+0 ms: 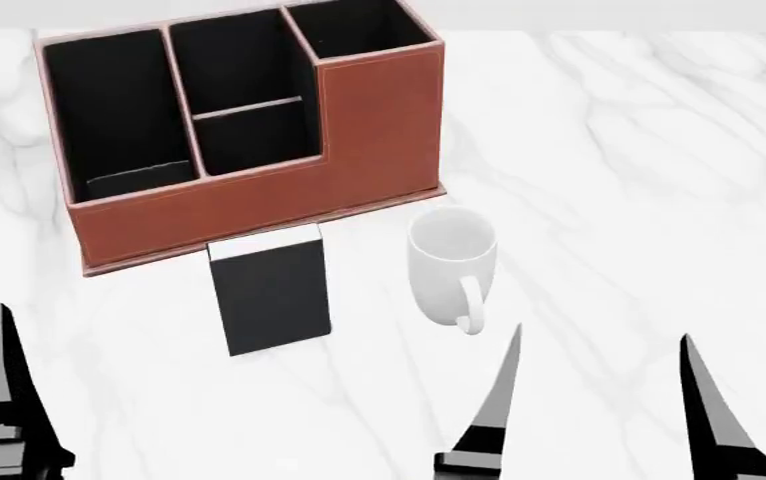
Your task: Pick up the book and place it in the front compartment of the caddy.
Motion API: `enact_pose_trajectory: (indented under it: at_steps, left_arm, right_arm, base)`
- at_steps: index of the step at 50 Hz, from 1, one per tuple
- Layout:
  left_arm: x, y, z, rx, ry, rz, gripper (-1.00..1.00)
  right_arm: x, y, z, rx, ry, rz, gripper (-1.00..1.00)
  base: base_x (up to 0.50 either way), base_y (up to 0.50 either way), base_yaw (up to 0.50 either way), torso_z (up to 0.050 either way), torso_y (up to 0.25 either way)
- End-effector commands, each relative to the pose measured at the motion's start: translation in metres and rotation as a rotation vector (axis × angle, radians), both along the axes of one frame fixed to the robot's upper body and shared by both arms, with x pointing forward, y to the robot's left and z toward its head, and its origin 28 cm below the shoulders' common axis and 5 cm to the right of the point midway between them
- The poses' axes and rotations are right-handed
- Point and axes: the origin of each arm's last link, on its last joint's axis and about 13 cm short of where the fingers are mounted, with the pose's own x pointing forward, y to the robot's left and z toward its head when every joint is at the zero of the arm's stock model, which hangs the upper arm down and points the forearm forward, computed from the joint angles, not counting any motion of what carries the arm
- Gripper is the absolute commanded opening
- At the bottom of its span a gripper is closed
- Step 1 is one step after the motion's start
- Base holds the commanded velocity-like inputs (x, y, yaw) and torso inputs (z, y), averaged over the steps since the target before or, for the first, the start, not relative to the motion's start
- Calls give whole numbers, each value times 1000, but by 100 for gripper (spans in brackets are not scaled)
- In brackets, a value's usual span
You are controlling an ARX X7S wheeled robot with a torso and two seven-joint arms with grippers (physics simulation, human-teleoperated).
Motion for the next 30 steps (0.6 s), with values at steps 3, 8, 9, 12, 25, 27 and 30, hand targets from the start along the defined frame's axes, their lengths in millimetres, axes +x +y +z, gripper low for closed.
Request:
enact_pose_trajectory:
  at_steps: [3, 8, 9, 12, 25, 27, 30]
  left_arm:
    - [-8, 6, 13, -23, -41, 31, 100]
    - [-8, 8, 14, -26, -44, 48, 100]
    - [-9, 8, 14, -28, -45, 47, 100]
    - [-9, 8, 15, -27, -47, 50, 100]
    - [-11, 6, 14, -11, -50, 44, 100]
    - [-11, 6, 13, -12, -50, 43, 100]
    - [-11, 6, 13, -8, -49, 40, 100]
  right_arm:
    - [-5, -5, 8, 29, -45, -34, 100]
    - [-6, -5, 9, 34, -52, -46, 100]
    - [-6, -5, 10, 34, -51, -46, 100]
    - [-6, -5, 9, 34, -52, -41, 100]
    - [-7, -4, 11, 31, -57, -24, 100]
    - [-7, -5, 11, 32, -56, -23, 100]
    - [-7, -5, 11, 32, -53, -23, 100]
  base:
    - [0, 0, 0, 0, 0]
    - [0, 0, 0, 0, 0]
    - [0, 0, 0, 0, 0]
    - [7, 0, 0, 0, 0]
    - [472, 0, 0, 0, 0]
    - [500, 0, 0, 0, 0]
    - [500, 0, 0, 0, 0]
